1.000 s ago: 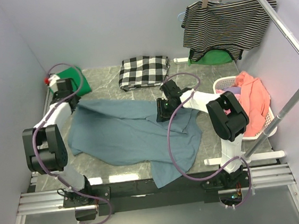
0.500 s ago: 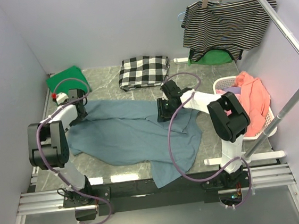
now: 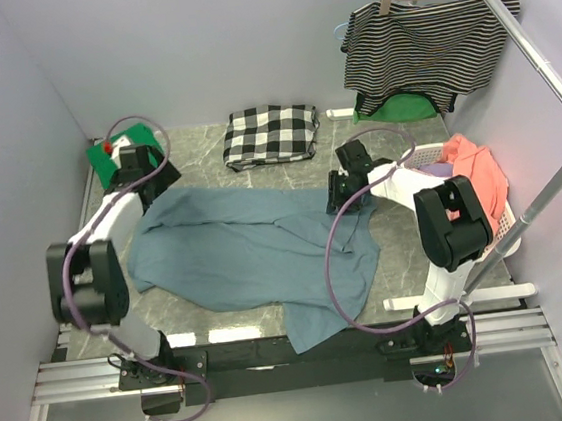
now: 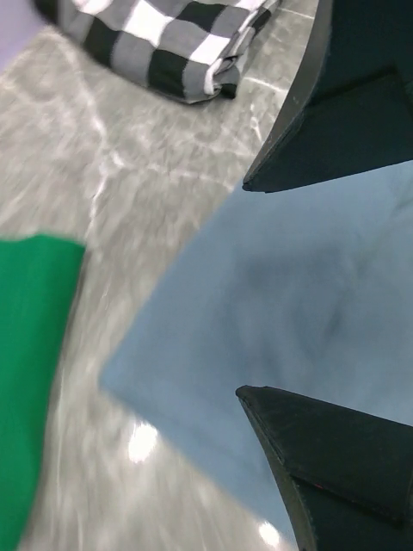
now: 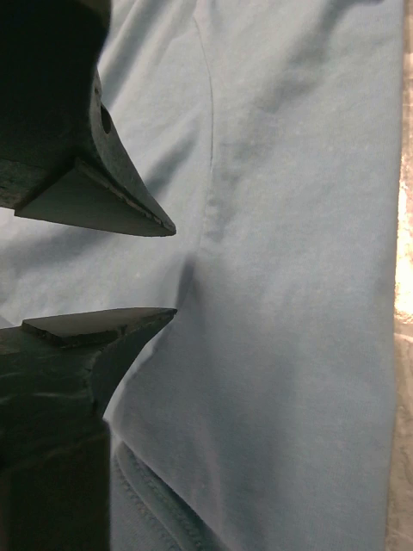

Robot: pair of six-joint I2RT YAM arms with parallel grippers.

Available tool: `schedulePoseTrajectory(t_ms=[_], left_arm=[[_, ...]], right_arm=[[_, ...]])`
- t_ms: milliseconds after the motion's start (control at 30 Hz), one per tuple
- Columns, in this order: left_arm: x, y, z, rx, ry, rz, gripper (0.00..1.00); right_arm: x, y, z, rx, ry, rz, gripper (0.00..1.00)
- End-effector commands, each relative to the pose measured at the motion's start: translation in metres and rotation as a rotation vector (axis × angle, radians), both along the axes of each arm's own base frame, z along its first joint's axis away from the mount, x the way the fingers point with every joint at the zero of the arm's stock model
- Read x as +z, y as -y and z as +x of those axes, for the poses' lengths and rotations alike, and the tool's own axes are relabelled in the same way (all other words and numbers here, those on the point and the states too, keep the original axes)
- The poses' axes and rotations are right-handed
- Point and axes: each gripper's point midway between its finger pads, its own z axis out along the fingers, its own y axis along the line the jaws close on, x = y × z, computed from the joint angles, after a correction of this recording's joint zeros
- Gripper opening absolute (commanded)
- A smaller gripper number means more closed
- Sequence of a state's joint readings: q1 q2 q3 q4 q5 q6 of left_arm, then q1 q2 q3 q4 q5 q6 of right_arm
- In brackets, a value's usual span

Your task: Fold and stack the t-shirts

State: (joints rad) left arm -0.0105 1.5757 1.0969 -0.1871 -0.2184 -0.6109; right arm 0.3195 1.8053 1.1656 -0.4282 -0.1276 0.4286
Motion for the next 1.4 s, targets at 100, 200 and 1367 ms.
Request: schedulePoseTrajectory(t_ms=[100,200,1367], left_arm=[[-0.053,-0.008,0.033,-0.041,-0.104,-0.024,0.99],[-0.081,-0.032,0.029,0.009,-0.17,-0.028,0.99],[-0.027,-0.017,0.043,-0.05,-0.059,0.043,0.99]], right_arm=[[-0.033,0.016,-0.013,-0.077,-0.064,-0.046,0.47],[-0.047,0.03,-0.016,-0.151,-0.107,-0.002,0.47],[0.1,0.05,0.12,-0.16,0.286,-0.096,0.54]])
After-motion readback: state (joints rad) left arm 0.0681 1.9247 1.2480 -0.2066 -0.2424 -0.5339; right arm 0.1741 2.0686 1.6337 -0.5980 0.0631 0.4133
